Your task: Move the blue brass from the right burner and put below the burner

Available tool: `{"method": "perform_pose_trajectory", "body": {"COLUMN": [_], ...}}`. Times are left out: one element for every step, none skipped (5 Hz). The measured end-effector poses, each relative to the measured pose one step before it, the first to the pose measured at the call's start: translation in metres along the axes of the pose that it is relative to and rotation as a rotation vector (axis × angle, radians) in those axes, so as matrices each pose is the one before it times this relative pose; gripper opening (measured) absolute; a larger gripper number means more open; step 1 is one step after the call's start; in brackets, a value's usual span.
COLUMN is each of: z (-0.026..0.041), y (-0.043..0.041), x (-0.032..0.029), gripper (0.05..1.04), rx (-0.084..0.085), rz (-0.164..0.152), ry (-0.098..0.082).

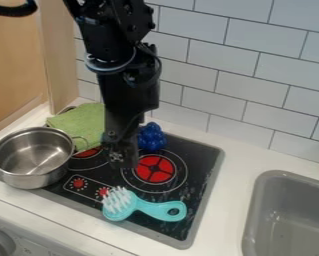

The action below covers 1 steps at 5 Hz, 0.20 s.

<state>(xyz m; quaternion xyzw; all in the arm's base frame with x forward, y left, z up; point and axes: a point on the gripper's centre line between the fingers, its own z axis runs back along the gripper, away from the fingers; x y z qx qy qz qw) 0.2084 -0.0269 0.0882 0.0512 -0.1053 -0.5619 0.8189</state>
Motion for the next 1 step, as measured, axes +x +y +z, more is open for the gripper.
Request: {"method": "perform_pose_trajectory", "body": {"z": [0.00031], "y": [0.00009], "x": [0.00005], "gripper": [1.000], "rx": [0.0014], "rz": [-0.0015], "ry": [-0.0007]}}
